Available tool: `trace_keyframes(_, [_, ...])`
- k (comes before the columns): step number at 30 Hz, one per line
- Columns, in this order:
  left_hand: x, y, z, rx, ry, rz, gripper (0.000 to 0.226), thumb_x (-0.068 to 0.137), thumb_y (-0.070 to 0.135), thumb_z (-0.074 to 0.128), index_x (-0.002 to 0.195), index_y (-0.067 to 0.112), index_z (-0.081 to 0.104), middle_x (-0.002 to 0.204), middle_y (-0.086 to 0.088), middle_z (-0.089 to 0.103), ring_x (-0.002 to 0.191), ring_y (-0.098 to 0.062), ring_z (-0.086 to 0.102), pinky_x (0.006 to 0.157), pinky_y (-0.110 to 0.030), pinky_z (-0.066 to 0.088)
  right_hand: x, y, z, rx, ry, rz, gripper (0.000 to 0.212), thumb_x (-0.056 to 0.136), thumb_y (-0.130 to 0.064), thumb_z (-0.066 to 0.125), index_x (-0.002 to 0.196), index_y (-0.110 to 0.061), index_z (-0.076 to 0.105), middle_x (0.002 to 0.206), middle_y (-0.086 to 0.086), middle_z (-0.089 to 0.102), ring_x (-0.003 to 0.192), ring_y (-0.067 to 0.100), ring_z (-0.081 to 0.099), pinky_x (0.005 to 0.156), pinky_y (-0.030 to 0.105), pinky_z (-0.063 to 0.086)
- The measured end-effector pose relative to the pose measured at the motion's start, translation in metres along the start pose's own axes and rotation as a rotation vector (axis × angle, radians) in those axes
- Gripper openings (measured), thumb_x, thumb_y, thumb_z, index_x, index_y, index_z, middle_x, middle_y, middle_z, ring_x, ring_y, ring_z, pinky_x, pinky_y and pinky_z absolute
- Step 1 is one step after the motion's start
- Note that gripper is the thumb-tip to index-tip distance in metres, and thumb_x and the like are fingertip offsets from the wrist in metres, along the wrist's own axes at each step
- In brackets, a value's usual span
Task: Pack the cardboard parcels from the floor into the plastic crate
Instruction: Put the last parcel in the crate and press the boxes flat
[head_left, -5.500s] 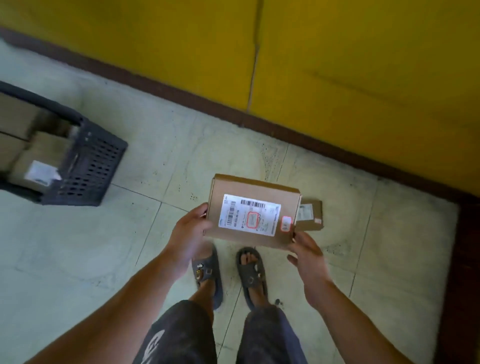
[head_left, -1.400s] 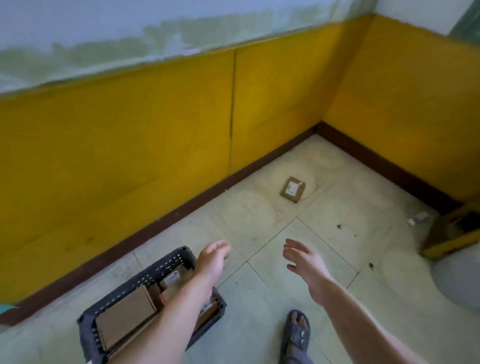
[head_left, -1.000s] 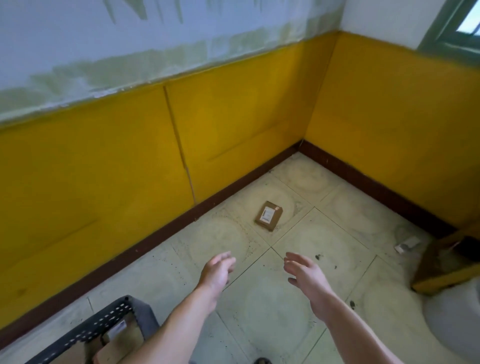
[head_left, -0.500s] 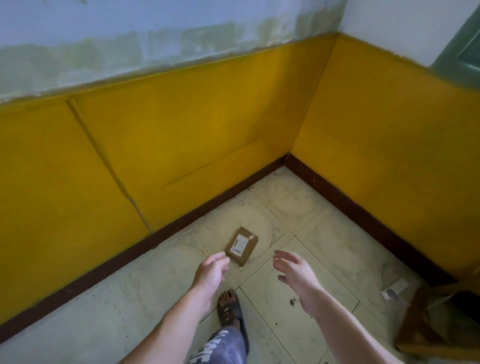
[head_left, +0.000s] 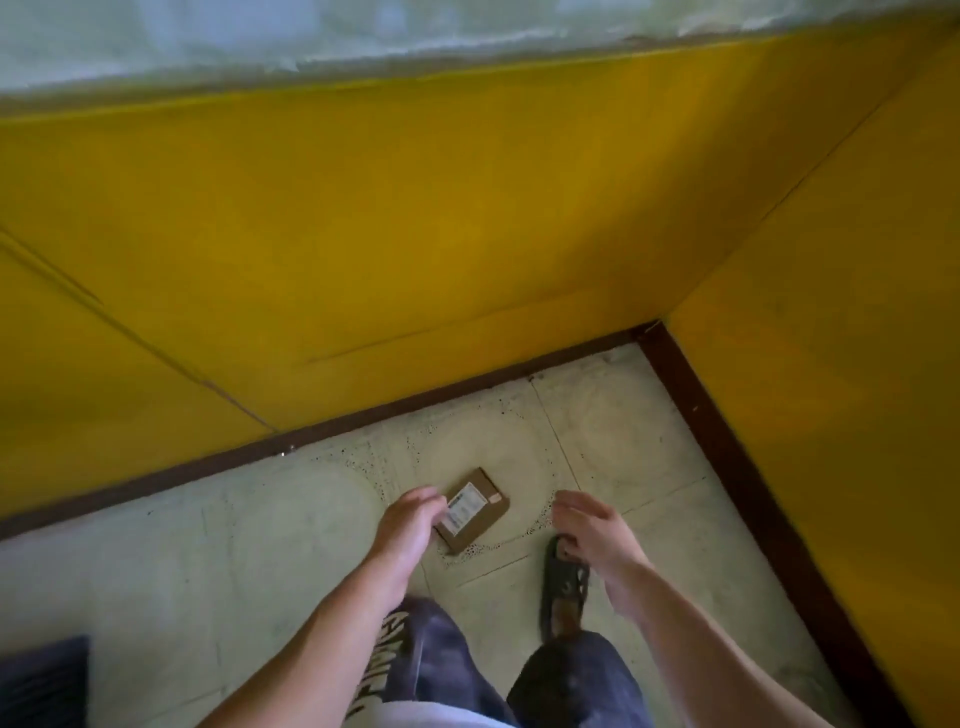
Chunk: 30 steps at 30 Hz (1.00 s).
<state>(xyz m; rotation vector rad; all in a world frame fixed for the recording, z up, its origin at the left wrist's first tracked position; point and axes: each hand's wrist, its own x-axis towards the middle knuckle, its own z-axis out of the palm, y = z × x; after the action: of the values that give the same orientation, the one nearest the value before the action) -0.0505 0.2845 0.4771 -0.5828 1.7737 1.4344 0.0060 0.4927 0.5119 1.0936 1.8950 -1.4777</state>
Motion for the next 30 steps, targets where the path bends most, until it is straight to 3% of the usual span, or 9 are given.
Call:
trace_keyframes(4, [0.034, -0.011, 0.041, -0.160, 0.132, -0.100, 0.016, 0.100, 0.024, 0.047, 0.106, 0.029, 0.061, 0.112, 0.005, 0.064, 0.106, -0.014, 0.060, 0.104, -0.040, 0.043, 0.083, -0.002, -0.036, -0.102, -0.146, 0.058, 0.019, 0.095, -0.009, 0.055, 0.112, -0.011, 0.063, 0.115, 0.016, 0.065, 0.101, 0.026, 0.062, 0.098, 0.041, 0.049])
trace_keyframes(7, [0.054, -0.026, 0.071, -0.266, 0.200, -0.177, 0.023, 0.100, 0.016, 0.048, 0.120, 0.017, 0.058, 0.115, 0.003, 0.063, 0.110, -0.018, 0.058, 0.100, -0.037, 0.043, 0.133, -0.002, -0.055, -0.217, -0.224, 0.131, 0.021, 0.094, -0.006, 0.055, 0.112, 0.004, 0.061, 0.117, 0.033, 0.058, 0.109, 0.046, 0.058, 0.102, 0.055, 0.044])
trace_keyframes(12, [0.099, -0.061, 0.105, -0.412, 0.319, -0.218, 0.037, 0.101, -0.001, 0.035, 0.137, 0.000, 0.045, 0.138, -0.018, 0.054, 0.126, -0.032, 0.054, 0.102, -0.038, 0.045, 0.213, 0.010, -0.049, -0.270, -0.265, 0.170, 0.012, 0.092, -0.015, 0.057, 0.093, -0.015, 0.069, 0.098, 0.008, 0.069, 0.098, 0.022, 0.065, 0.098, 0.045, 0.051])
trace_keyframes(15, [0.149, -0.100, 0.118, -0.500, 0.378, -0.282, 0.036, 0.104, 0.005, 0.032, 0.137, 0.005, 0.047, 0.135, -0.012, 0.058, 0.122, -0.027, 0.057, 0.097, -0.035, 0.047, 0.278, 0.032, -0.032, -0.244, -0.222, 0.185, 0.026, 0.093, -0.011, 0.055, 0.116, -0.010, 0.065, 0.109, 0.018, 0.067, 0.108, 0.030, 0.063, 0.101, 0.045, 0.049])
trace_keyframes(17, [0.184, -0.129, 0.123, -0.513, 0.404, -0.336, 0.034, 0.104, 0.009, 0.036, 0.135, 0.009, 0.050, 0.133, -0.010, 0.060, 0.118, -0.023, 0.059, 0.088, -0.028, 0.050, 0.321, 0.056, -0.017, -0.305, -0.220, 0.183, 0.029, 0.093, -0.008, 0.052, 0.119, 0.005, 0.056, 0.120, 0.029, 0.058, 0.117, 0.039, 0.056, 0.105, 0.053, 0.042])
trace_keyframes(19, [0.221, -0.162, 0.128, -0.499, 0.407, -0.370, 0.036, 0.102, 0.003, 0.038, 0.137, 0.006, 0.048, 0.134, -0.010, 0.058, 0.120, -0.025, 0.058, 0.089, -0.029, 0.051, 0.362, 0.085, 0.000, -0.366, -0.237, 0.196, 0.033, 0.092, -0.009, 0.052, 0.121, 0.007, 0.054, 0.122, 0.030, 0.057, 0.118, 0.042, 0.053, 0.104, 0.057, 0.040])
trace_keyframes(23, [0.300, -0.229, 0.131, -0.502, 0.395, -0.440, 0.034, 0.100, 0.009, 0.045, 0.133, 0.007, 0.053, 0.131, -0.010, 0.060, 0.122, -0.026, 0.057, 0.104, -0.040, 0.043, 0.438, 0.150, 0.036, -0.468, -0.238, 0.201, 0.039, 0.089, -0.021, 0.058, 0.128, -0.023, 0.060, 0.112, 0.008, 0.065, 0.111, 0.027, 0.061, 0.100, 0.051, 0.048])
trace_keyframes(26, [0.361, -0.272, 0.128, -0.424, 0.413, -0.479, 0.022, 0.095, 0.016, 0.056, 0.115, 0.012, 0.064, 0.119, -0.010, 0.065, 0.114, -0.027, 0.061, 0.103, -0.042, 0.044, 0.494, 0.191, 0.061, -0.491, -0.227, 0.201, 0.039, 0.087, -0.024, 0.058, 0.126, -0.028, 0.060, 0.111, 0.007, 0.064, 0.109, 0.026, 0.061, 0.099, 0.050, 0.049])
trace_keyframes(30, [0.437, -0.312, 0.127, -0.349, 0.469, -0.477, 0.049, 0.093, 0.020, 0.057, 0.141, 0.017, 0.048, 0.124, -0.004, 0.060, 0.107, -0.020, 0.056, 0.090, -0.031, 0.044, 0.557, 0.229, 0.091, -0.520, -0.216, 0.138, 0.045, 0.085, -0.025, 0.057, 0.130, -0.024, 0.058, 0.132, 0.005, 0.058, 0.119, 0.024, 0.055, 0.105, 0.045, 0.044])
